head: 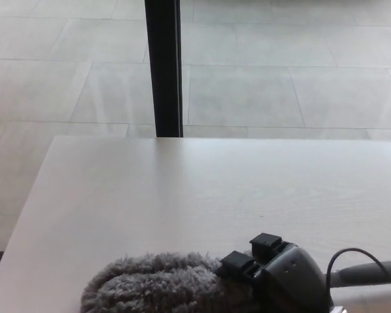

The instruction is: The robot uses its right hand to pick up the duster kept in the middle of the desk and use it to wipe the desk by swiping its surface twice

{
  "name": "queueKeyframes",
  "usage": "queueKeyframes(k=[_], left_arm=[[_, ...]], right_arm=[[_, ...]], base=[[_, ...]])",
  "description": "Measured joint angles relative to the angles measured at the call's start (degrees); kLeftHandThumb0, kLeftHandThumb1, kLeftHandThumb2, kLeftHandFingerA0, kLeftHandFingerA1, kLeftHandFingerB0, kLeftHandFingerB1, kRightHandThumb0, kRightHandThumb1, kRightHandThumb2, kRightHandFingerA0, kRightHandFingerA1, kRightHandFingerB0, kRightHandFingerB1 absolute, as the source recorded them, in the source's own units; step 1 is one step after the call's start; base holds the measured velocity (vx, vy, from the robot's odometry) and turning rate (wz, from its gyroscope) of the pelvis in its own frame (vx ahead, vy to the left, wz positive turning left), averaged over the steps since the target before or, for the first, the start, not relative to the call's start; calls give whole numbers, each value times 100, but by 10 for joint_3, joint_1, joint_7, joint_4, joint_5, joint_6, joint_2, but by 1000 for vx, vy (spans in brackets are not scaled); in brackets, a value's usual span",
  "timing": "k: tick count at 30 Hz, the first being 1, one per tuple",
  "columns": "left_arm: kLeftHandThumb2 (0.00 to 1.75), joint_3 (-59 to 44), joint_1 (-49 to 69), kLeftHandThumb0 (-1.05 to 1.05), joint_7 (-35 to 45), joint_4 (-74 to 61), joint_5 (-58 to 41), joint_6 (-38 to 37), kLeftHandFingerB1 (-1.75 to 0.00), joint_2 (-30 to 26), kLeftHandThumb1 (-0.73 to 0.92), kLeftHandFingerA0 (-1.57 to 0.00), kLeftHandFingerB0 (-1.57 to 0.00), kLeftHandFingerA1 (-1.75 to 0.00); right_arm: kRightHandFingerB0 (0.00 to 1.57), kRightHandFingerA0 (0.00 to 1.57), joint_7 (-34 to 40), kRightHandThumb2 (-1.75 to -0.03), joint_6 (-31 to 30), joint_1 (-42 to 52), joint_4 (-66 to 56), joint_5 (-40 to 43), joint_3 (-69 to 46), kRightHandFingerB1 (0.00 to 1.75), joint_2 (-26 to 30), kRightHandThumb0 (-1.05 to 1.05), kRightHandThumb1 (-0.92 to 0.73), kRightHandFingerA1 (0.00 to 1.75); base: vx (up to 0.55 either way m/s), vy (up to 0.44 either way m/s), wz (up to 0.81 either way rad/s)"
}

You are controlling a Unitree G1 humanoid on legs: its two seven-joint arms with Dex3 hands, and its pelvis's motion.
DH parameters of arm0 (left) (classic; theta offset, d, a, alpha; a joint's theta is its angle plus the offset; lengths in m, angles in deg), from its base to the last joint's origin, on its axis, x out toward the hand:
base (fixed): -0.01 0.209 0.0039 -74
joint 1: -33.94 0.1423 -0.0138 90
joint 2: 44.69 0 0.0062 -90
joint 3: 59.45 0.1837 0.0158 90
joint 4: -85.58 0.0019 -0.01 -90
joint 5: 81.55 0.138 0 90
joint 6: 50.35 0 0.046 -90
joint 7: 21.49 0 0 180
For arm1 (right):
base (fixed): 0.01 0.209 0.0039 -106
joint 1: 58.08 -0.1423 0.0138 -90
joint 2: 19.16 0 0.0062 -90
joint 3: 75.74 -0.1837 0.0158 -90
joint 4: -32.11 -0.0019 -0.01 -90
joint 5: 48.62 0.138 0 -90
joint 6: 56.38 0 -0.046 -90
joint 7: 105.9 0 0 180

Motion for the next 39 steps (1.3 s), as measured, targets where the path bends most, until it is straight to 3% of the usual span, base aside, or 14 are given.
queueKeyframes(k=[9, 14, 15, 16, 17, 18, 20, 21, 24, 25, 26, 28, 35, 39], left_arm=[[59, 8, -4, -51, 9, 0, 1, 0, -54, -5, 64, -74, -69, -73], [59, 12, -4, -50, 13, 0, 1, 0, -51, -11, 63, -78, -70, -76], [59, 13, -4, -50, 13, 0, 1, 0, -50, -12, 64, -75, -64, -73], [59, 15, -4, -50, 14, 0, 1, 0, -51, -12, 64, -77, -65, -76], [59, 16, -3, -50, 15, 0, 2, 0, -51, -13, 64, -77, -65, -76], [59, 18, -3, -50, 16, 0, 2, -1, -52, -14, 64, -78, -65, -78], [60, 19, -2, -48, 16, 1, 1, -1, -51, -15, 65, -75, -62, -70], [59, 19, -2, -48, 17, 1, 1, -1, -53, -15, 65, -77, -66, -74], [59, 18, 0, -47, 20, 1, 1, -1, -53, -16, 65, -78, -67, -75], [59, 18, 0, -49, 21, 1, 0, -1, -52, -16, 64, -73, -65, -77], [59, 18, 0, -50, 21, 1, 0, -1, -51, -16, 65, -74, -66, -75], [59, 18, 1, -49, 21, 1, 0, 0, -52, -16, 63, -76, -64, -73], [60, 18, 9, -47, 21, 1, -1, 0, -49, -11, 64, -69, -61, -57], [59, 19, 11, -48, 21, 1, -1, 0, -52, -9, 63, -72, -66, -68]], right_arm=[[95, 92, 57, -62, 11, -49, 47, -54, 65, 75, -16, -40, -57, 171], [90, 96, 87, -72, 24, -75, 87, -80, 89, 89, -20, -31, -60, 170], [88, 96, 93, -74, 27, -77, 96, -84, 91, 91, -22, -31, -62, 171], [84, 118, 103, -98, 31, -81, 109, -90, 93, 89, -25, -36, -49, 131], [84, 118, 109, -98, 34, -82, 118, -95, 94, 89, -26, -36, -49, 131], [90, 94, 117, -72, 37, -85, 129, -99, 94, 86, -28, -31, -61, 171], [90, 93, 124, -69, 45, -88, 143, -104, 88, 84, -31, -32, -60, 171], [85, 87, 125, -69, 48, -89, 149, -105, 84, 96, -32, -35, -64, 175], [83, 84, 118, -72, 55, -89, 168, -107, 64, 104, -39, -30, -60, 175], [82, 114, 112, -91, 58, -89, 173, -107, 56, 91, -41, -38, -44, 131], [88, 85, 107, -58, 59, -89, 175, -106, 50, 83, -42, -39, -58, 175], [88, 89, 98, -57, 59, -89, 178, -104, 39, 64, -45, -38, -56, 167], [88, 95, 58, -59, 48, -89, 213, -86, -28, 65, -45, -34, -50, 169], [84, 93, 31, -61, 32, -91, 242, -68, -85, 62, -31, -35, -52, 164]], base=[[0, 0, 0], [0, 0, 0], [0, 0, 0], [0, 0, 0], [0, 0, 0], [0, 0, 0], [0, 0, 0], [0, 0, 0], [0, 0, 0], [0, 0, 0], [0, 0, 0], [0, 0, 0], [0, 0, 0], [0, 0, 0]])
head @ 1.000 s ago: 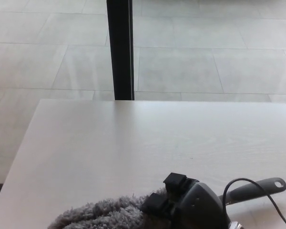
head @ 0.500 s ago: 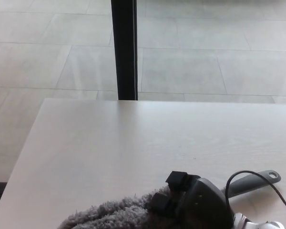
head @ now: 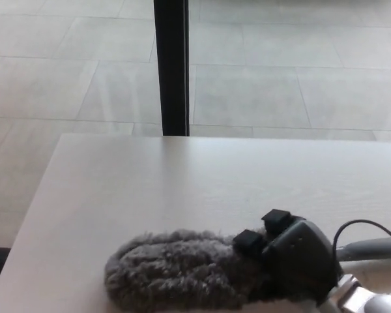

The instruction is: The robot uses its right hand to pick up the duster kept in the middle of the desk and use it to wipe the desk by swiping its surface twice

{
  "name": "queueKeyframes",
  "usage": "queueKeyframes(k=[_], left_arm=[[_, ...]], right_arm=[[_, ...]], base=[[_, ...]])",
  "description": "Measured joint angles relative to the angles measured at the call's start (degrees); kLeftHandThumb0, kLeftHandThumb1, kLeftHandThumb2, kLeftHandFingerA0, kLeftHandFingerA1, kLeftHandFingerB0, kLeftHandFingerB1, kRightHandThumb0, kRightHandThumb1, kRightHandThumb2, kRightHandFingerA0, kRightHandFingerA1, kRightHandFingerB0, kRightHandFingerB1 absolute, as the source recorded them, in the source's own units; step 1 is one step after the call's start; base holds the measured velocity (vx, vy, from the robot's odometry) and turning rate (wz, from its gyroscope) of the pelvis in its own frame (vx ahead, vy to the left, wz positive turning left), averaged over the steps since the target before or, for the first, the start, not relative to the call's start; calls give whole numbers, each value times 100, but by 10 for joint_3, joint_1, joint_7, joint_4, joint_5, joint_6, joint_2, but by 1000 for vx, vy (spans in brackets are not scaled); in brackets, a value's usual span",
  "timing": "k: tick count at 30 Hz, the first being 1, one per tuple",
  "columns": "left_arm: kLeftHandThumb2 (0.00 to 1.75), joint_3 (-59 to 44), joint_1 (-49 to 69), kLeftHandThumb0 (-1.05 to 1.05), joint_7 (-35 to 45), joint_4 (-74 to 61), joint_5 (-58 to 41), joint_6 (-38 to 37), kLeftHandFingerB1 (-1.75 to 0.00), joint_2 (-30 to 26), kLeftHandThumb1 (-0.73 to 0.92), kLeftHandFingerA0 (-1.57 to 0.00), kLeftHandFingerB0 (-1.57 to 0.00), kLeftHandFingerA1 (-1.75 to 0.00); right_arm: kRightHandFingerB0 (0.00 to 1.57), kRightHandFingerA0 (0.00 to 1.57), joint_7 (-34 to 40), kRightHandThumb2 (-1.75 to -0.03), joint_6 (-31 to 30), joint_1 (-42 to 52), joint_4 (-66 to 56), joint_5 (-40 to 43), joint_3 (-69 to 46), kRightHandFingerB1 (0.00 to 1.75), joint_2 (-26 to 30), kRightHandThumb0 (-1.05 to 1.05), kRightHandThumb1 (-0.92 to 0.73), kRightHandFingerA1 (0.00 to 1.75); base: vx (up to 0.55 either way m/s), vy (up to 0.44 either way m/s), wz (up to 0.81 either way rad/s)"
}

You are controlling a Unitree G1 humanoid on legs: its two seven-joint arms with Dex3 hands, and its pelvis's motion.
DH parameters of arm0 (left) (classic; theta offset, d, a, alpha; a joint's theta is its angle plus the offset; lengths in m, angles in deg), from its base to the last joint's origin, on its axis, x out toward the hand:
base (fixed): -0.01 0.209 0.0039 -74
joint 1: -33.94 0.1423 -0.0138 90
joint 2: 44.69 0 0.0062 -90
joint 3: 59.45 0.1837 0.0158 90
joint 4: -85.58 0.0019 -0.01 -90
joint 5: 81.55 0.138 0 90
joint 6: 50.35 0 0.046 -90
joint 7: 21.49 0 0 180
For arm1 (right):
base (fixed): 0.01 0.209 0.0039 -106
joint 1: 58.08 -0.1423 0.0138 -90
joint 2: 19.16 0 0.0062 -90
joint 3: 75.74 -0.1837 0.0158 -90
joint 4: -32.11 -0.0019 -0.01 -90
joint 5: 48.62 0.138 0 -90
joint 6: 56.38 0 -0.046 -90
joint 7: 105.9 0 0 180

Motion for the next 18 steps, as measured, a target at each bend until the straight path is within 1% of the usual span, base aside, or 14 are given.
queueKeyframes(k=[2, 3, 5, 6, 7, 8, 9, 10, 12, 13, 14, 15, 17, 18], left_arm=[[59, 0, 0, -49, 0, 0, 0, 0, -50, 0, 65, -74, -65, -66], [60, 1, 0, -47, 0, 0, 0, 0, -51, 0, 66, -71, -62, -61], [60, 1, 0, -47, 0, 0, 0, 0, -51, 1, 66, -71, -62, -61], [60, 1, 0, -46, 0, 0, 0, 0, -51, 1, 65, -70, -62, -60], [59, 0, 1, -45, 0, 0, 0, 0, -51, 1, 65, -70, -63, -61], [59, 0, 1, -45, 1, 0, 0, 0, -51, 1, 65, -70, -63, -61], [59, 0, 1, -46, 1, 0, -1, 0, -51, 1, 65, -70, -62, -60], [60, -1, 1, -47, 1, 0, -1, 0, -50, 1, 65, -70, -61, -61], [60, -1, 1, -47, 2, 0, -1, 0, -49, 1, 65, -71, -58, -60], [60, -1, 2, -47, 2, 0, -1, 0, -51, 1, 66, -71, -60, -62], [60, -1, 2, -45, 2, 0, -1, 0, -52, 1, 65, -69, -60, -65], [59, -2, 3, -45, 2, 0, -1, 0, -52, 1, 65, -66, -59, -65], [59, -5, 4, -45, 3, 0, -2, 0, -52, 1, 65, -66, -59, -65], [60, -7, 6, -47, 3, 0, -2, 0, -51, 1, 64, -67, -59, -66]], right_arm=[[87, 93, -14, -58, -11, -2, 12, 6, -23, 66, 10, -34, -47, 163], [81, 89, -20, -58, -16, -2, 17, 9, -35, 88, 14, -34, -53, 171], [81, 89, -34, -58, -30, -2, 29, 16, -61, 88, 26, -34, -53, 171], [82, 90, -41, -56, -37, -2, 35, 19, -72, 81, 33, -31, -55, 168], [80, 88, -48, -58, -43, -2, 40, 23, -85, 88, 39, -35, -54, 171], [86, 94, -55, -56, -50, -2, 46, 26, -96, 83, 46, -33, -53, 167], [88, 93, -63, -55, -56, -2, 51, 29, -107, 97, 55, -34, -52, 170], [85, 91, -70, -58, -62, -1, 54, 31, -116, 97, 63, -41, -52, 172], [79, 88, -85, -59, -74, 2, 61, 36, -133, 111, 82, -43, -57, 175], [83, 92, -92, -58, -79, 4, 65, 38, -139, 109, 91, -39, -54, 174], [88, 127, -98, -87, -84, 6, 68, 40, -145, 95, 99, -38, -37, 135], [90, 96, -105, -59, -92, 12, 71, 42, -153, 65, 112, -40, -48, 166], [90, 96, -117, -59, -105, 26, 74, 48, -172, 65, 134, -40, -48, 166], [86, 94, -123, -57, -111, 33, 76, 52, -181, 57, 144, -31, -48, 163]], base=[[0, 0, 0], [0, 0, 0], [0, 0, 0], [0, 0, 0], [0, 0, 0], [0, 0, 0], [0, 0, 0], [0, 0, 0], [0, 0, 0], [0, 0, 0], [0, 0, 0], [0, 0, 0], [0, 0, 0], [0, 0, 0]])
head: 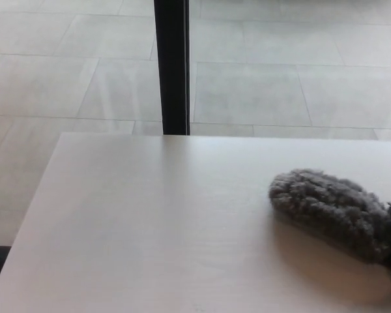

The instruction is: The robot uses its right hand to pick up the duster kept in the middle of the desk and use it to wipe the desk by swiping its surface twice

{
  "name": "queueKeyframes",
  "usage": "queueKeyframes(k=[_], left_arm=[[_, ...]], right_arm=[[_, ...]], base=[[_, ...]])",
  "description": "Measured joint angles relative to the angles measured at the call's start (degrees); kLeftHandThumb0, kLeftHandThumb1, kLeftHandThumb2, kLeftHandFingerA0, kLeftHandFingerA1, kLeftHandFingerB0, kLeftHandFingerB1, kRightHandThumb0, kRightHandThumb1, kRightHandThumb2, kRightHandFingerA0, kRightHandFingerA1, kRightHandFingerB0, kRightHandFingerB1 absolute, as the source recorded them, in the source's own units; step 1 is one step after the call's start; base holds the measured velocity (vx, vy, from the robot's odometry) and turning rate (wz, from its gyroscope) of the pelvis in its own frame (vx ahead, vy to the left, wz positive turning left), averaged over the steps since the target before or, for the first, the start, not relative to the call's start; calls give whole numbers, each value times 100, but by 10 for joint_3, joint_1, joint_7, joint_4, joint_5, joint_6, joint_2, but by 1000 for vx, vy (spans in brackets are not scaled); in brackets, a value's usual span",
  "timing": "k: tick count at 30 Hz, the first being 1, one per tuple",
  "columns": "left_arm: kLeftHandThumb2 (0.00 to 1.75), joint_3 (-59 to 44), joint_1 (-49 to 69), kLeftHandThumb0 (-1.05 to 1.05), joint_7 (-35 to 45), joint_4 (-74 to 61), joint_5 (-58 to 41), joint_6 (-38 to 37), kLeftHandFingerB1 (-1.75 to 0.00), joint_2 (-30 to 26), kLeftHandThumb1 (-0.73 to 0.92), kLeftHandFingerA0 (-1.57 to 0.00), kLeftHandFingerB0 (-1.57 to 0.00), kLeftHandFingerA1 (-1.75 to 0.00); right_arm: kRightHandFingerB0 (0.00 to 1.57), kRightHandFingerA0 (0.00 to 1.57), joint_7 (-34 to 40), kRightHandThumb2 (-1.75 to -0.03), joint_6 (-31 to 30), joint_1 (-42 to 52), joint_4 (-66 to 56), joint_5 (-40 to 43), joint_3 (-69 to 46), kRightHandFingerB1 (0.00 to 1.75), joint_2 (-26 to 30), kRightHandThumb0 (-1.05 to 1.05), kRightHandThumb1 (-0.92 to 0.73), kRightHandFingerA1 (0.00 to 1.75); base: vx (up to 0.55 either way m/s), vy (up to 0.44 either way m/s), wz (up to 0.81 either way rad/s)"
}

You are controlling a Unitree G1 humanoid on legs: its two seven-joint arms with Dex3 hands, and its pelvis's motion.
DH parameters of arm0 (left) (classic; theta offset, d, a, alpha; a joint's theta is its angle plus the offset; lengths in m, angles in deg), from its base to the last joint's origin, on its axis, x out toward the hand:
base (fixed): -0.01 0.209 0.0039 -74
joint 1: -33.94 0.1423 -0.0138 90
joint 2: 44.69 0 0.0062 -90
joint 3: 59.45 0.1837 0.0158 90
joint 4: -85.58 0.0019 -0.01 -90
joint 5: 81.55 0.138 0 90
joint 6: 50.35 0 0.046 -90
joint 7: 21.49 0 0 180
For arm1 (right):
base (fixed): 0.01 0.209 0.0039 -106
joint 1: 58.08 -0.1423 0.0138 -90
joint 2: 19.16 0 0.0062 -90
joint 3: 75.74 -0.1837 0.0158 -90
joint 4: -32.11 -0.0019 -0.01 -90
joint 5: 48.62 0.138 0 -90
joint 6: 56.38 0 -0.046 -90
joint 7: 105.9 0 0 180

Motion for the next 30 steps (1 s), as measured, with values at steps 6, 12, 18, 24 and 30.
queueKeyframes(k=[6, 12, 18, 24, 30], left_arm=[[59, -7, 6, -47, 2, 0, -1, 0, -53, 0, 61, -64, -60, -63], [59, -13, 7, -48, 7, 0, -1, -1, -51, 0, 63, -67, -61, -62], [59, -1, 6, -50, 8, -1, 3, -1, -52, 0, 63, -72, -68, -66], [59, 9, 1, -52, 5, 0, 5, -8, -53, -1, 62, -74, -67, -73], [59, 9, -1, -49, 4, 0, 4, -14, -54, -1, 62, -74, -66, -67]], right_arm=[[90, 93, -33, -56, -36, 55, 4, 28, -59, 68, 45, -37, -55, 164], [90, 93, -37, -56, -69, 90, -3, 41, -75, 63, 52, -35, -53, 161], [87, 87, -39, -58, -91, 89, -12, 45, -72, 70, 43, -34, -52, 167], [86, 90, -39, -57, -111, 67, -19, 43, -52, 90, 18, -30, -53, 170], [85, 88, -51, -59, -130, 28, -32, 43, -32, 75, -32, -42, -53, 163]], base=[[0, 0, 0], [0, 0, 0], [0, 0, 0], [0, 0, 0], [0, 0, 0]])
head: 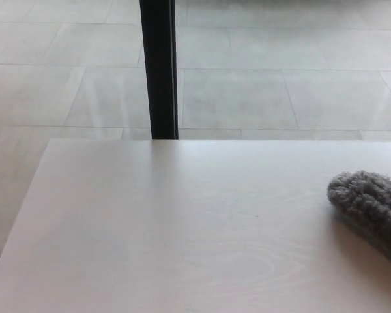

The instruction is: The robot uses its right hand to pick up the duster kept in the middle of the desk and use it to wipe the desk by swiping its surface twice

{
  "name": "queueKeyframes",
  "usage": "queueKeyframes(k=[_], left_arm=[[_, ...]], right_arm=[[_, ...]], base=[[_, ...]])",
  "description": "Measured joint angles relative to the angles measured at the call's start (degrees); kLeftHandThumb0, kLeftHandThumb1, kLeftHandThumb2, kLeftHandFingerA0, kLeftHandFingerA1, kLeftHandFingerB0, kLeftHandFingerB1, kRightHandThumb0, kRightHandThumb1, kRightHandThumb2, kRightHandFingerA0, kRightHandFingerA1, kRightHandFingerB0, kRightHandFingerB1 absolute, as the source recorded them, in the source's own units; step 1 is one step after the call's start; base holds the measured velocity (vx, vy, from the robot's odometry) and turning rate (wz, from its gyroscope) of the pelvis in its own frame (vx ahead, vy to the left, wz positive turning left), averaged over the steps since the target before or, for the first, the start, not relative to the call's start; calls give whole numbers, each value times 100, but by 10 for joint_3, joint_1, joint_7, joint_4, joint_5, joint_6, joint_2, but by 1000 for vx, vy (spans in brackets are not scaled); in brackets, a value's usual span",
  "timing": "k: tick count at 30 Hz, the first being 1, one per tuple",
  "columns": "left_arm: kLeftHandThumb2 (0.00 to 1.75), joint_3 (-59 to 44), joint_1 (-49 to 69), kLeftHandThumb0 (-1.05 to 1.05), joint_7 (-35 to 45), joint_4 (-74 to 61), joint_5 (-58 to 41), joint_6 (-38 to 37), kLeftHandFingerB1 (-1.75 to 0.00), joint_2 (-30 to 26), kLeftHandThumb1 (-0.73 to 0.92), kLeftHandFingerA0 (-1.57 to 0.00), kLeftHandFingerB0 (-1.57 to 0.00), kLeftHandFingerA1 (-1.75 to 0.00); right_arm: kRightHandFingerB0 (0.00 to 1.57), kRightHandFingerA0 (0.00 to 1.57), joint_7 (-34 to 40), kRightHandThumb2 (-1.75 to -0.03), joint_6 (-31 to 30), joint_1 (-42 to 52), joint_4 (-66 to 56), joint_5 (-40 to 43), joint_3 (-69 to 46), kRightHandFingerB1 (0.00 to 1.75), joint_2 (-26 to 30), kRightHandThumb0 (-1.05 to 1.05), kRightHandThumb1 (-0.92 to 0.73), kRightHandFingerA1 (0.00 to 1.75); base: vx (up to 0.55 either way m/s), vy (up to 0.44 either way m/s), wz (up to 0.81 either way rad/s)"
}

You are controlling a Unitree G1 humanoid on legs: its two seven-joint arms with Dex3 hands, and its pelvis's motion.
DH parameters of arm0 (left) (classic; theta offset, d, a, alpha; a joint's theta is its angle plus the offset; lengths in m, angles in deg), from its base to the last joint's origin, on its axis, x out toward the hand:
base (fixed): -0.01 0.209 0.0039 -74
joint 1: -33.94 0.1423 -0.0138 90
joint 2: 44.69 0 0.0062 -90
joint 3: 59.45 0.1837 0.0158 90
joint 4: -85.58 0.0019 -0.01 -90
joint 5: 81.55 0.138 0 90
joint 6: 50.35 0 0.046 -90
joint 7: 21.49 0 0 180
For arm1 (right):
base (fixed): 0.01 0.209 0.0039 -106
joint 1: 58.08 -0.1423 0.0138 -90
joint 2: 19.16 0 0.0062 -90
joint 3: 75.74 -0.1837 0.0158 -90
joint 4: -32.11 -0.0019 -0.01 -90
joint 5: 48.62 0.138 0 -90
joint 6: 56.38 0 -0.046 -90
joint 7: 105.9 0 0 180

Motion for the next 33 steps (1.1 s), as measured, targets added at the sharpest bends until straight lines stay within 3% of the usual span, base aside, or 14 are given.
queueKeyframes(k=[3, 4, 9, 16, 19, 20, 21, 23, 24, 28, 29, 30, 31, 33], left_arm=[[59, 0, -2, -50, 0, 0, 0, -1, -53, 0, 62, -74, -67, -66], [59, 1, -2, -48, 0, 0, 0, -2, -50, 0, 64, -72, -63, -60], [60, 5, -9, -48, 1, 2, 1, -3, -49, -1, 66, -73, -64, -63], [60, 6, -13, -49, 1, 2, 0, -3, -52, -4, 66, -70, -66, -69], [59, 7, -14, -51, 1, 2, 0, -4, -54, -4, 64, -69, -68, -68], [59, 7, -14, -50, 1, 2, 0, -4, -53, -4, 64, -71, -68, -68], [59, 7, -13, -50, 1, 2, 0, -4, -54, -4, 63, -76, -71, -73], [59, 7, -13, -49, 1, 2, 0, -4, -54, -4, 63, -71, -70, -69], [59, 7, -13, -49, 1, 3, 0, -4, -52, -4, 64, -69, -66, -68], [59, 8, -15, -49, 1, 3, 0, -4, -49, -4, 64, -72, -65, -66], [59, 8, -15, -49, 1, 3, 0, -4, -51, -4, 64, -69, -66, -68], [59, 8, -16, -49, 1, 3, 0, -4, -51, -4, 64, -69, -66, -68], [59, 8, -16, -49, 1, 3, 0, -4, -52, -4, 64, -72, -69, -68], [59, 8, -16, -49, 1, 3, 0, -4, -52, -5, 64, -72, -69, -68]], right_arm=[[87, 92, -9, -59, -11, -29, -15, -2, 11, 71, -44, -39, -49, 157], [86, 92, -11, -57, -13, -38, -21, -3, 16, 82, -60, -36, -56, 164], [92, 98, -25, -56, -16, -74, -48, -11, 43, 60, -137, -35, -53, 162], [94, 98, -20, -62, 9, -67, -92, -26, 90, 63, -189, -43, -47, 168], [93, 97, -19, -60, 22, -52, -126, -34, 114, 67, -196, -39, -50, 172], [85, 125, -17, -88, 27, -47, -139, -37, 123, 82, -196, -38, -37, 137], [94, 96, -16, -61, 33, -43, -152, -42, 133, 76, -196, -39, -51, 173], [97, 99, -14, -61, 43, -32, -181, -49, 150, 77, -194, -40, -48, 171], [89, 128, -12, -89, 48, -27, -192, -53, 157, 87, -194, -44, -37, 138], [93, 132, -7, -90, 72, -9, -245, -71, 188, 91, -183, -46, -37, 140], [92, 131, -5, -91, 79, -4, -258, -75, 195, 91, -177, -45, -37, 139], [96, 100, -3, -67, 86, 0, -270, -80, 200, 86, -170, -41, -48, 171], [89, 129, -3, -90, 93, 6, -285, -83, 203, 89, -162, -44, -36, 138], [89, 129, -4, -90, 104, 19, -313, -89, 207, 89, -143, -44, -36, 138]], base=[[0, 0, 0], [0, 0, 0], [0, 0, 0], [0, 0, 0], [0, 0, 0], [0, 0, 0], [0, 0, 0], [0, 0, 0], [0, 0, 0], [0, 0, 0], [0, 0, 0], [0, 0, 0], [0, 0, 0], [0, 0, 0]])
